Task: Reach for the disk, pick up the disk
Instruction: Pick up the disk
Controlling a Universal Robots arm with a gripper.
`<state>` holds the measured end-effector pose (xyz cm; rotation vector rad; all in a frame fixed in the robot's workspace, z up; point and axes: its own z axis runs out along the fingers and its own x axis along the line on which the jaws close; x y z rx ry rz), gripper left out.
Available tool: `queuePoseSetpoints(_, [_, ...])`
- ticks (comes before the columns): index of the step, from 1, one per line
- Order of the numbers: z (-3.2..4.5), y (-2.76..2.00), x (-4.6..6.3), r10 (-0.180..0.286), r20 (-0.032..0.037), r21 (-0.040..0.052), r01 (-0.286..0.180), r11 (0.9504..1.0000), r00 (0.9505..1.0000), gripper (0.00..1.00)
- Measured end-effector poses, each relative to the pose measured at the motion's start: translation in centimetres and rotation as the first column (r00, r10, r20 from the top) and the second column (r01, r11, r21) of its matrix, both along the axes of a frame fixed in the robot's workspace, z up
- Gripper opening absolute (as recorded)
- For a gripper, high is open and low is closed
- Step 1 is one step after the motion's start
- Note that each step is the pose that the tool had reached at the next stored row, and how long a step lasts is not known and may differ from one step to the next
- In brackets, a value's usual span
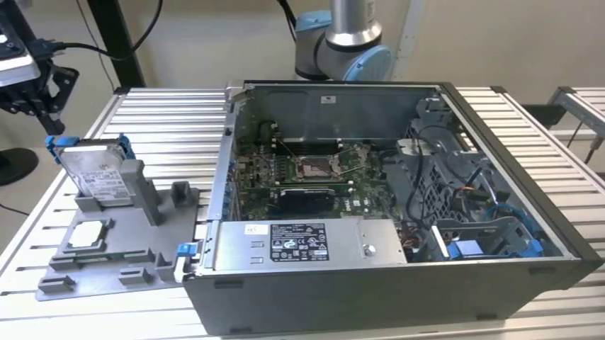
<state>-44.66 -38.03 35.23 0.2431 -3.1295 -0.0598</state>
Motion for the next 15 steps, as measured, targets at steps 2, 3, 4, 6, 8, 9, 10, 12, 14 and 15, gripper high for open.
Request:
queuePoseSetpoints(2, [0.0, 0.0, 0.0, 0.036, 0.0001, -0.0001, -0.036, 0.9993, 0.9993, 0.0])
queuePoseSetpoints(3, [0.0, 0.0, 0.0, 0.054, 0.0002, -0.0001, -0.054, 0.9985, 0.9985, 0.0])
queuePoseSetpoints(4, [0.0, 0.0, 0.0, 0.073, 0.0002, -0.0001, -0.073, 0.9974, 0.9974, 0.0])
queuePoseSetpoints(6, [0.0, 0.0, 0.0, 0.108, 0.0002, -0.0002, -0.108, 0.9942, 0.9942, 0.0])
queuePoseSetpoints(8, [0.0, 0.0, 0.0, 0.144, 0.0001, -0.0003, -0.144, 0.9896, 0.9896, 0.0])
queuePoseSetpoints(9, [0.0, 0.0, 0.0, 0.162, 0.0002, -0.0004, -0.162, 0.9867, 0.9867, 0.0])
queuePoseSetpoints(10, [0.0, 0.0, 0.0, 0.18, 0.0001, -0.0005, -0.18, 0.9836, 0.9836, 0.0])
queuePoseSetpoints(12, [0.0, 0.0, 0.0, 0.217, 0.0001, -0.0005, -0.217, 0.9762, 0.9762, 0.0])
queuePoseSetpoints(14, [0.0, 0.0, 0.0, 0.251, 0.0001, -0.0006, -0.251, 0.9679, 0.9679, 0.0])
queuePoseSetpoints(15, [0.0, 0.0, 0.0, 0.269, 0.0001, -0.0006, -0.269, 0.9632, 0.9632, 0.0])
